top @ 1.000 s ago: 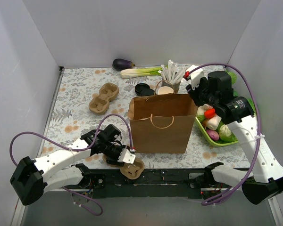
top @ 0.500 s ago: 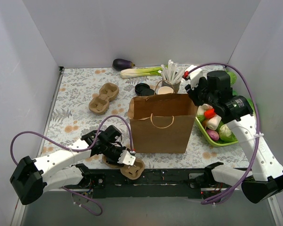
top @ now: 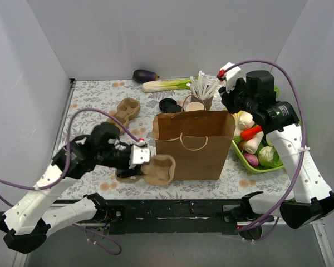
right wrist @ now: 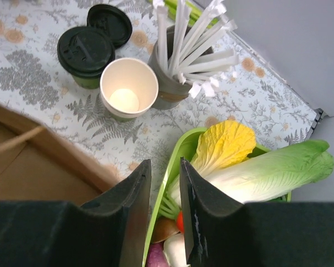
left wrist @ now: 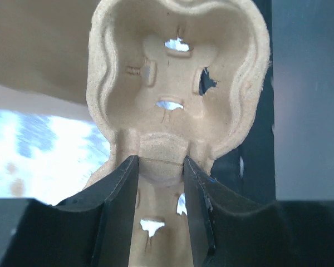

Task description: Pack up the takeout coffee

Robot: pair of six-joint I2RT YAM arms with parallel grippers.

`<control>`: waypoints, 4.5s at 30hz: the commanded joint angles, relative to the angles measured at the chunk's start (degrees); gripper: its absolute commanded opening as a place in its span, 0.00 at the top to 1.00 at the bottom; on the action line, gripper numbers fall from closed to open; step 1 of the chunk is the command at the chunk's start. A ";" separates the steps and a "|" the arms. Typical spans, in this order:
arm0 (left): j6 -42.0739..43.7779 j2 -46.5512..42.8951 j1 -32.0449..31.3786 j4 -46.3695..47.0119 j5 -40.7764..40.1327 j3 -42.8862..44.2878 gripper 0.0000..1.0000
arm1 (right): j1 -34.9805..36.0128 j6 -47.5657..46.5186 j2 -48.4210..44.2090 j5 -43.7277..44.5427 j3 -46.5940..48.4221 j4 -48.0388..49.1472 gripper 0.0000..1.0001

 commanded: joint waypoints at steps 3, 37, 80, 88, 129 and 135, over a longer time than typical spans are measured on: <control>-8.22 11.65 1.35 -8.02 5.24 34.15 1.00 | -2.66 2.95 3.87 -3.39 9.80 1.08 0.64; -23.01 31.71 1.18 36.27 12.19 29.80 1.00 | -13.21 5.94 -1.23 3.72 4.80 4.24 0.66; -11.31 49.55 -9.02 3.03 -13.47 43.77 1.00 | -13.21 2.25 -8.08 -16.33 -16.11 -8.50 0.67; -10.96 54.91 -11.30 4.09 -14.87 45.00 1.00 | -13.21 -0.04 -11.06 -15.89 -19.02 -10.87 0.66; -1.81 58.43 -12.71 8.04 -18.66 29.36 1.00 | -13.38 1.63 -9.67 -14.48 -16.83 -7.18 0.66; -2.43 59.13 -12.98 8.57 -18.74 27.78 0.84 | -13.38 2.16 -9.75 -14.48 -17.52 -6.22 0.66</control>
